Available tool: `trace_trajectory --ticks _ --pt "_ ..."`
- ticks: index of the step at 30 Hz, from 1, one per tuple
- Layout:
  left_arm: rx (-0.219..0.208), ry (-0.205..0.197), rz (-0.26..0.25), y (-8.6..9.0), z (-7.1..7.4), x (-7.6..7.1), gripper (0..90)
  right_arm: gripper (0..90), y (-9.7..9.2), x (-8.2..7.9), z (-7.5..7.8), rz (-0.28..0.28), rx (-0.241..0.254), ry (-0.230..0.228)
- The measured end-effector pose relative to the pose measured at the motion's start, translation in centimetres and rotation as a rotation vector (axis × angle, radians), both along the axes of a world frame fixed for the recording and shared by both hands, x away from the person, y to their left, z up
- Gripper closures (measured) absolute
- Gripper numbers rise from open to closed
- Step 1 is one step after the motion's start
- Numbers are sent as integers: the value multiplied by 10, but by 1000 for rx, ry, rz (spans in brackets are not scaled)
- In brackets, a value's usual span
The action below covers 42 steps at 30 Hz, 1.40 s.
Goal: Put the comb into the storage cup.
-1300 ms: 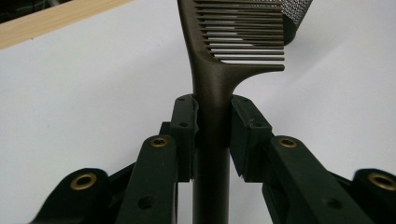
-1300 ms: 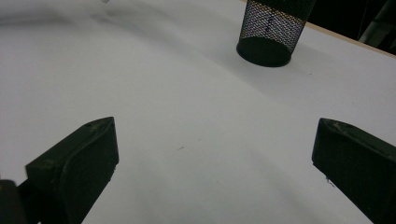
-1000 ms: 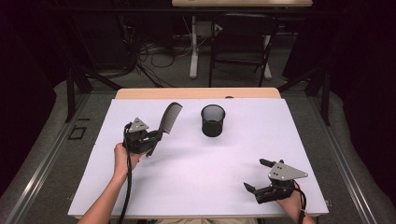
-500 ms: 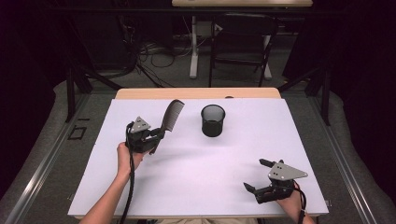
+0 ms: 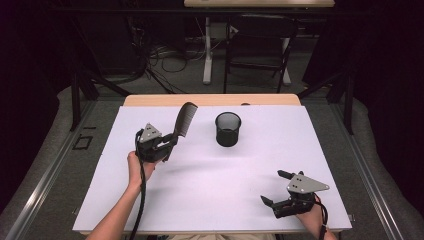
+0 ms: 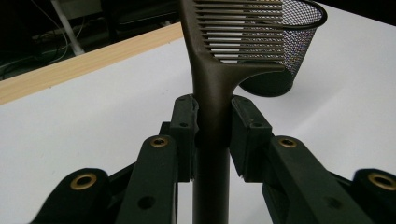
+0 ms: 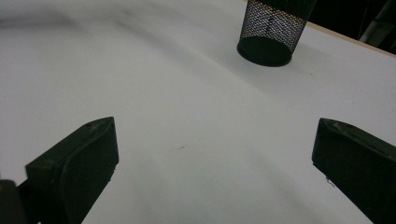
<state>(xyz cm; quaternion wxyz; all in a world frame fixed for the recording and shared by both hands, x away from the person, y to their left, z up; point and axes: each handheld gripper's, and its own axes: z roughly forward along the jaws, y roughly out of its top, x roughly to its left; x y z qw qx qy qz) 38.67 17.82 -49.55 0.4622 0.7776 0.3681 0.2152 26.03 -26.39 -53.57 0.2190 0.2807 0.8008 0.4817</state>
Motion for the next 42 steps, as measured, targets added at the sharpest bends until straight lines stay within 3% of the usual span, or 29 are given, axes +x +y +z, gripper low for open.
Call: trace_trajectory --ticks 17,42 --pt "-4 -6 -1 -3 2 2 725 0 0 0 0 1 1 -1" --pt "-40 -55 7 -9 15 4 725 0 0 1 -1 -9 0 0"
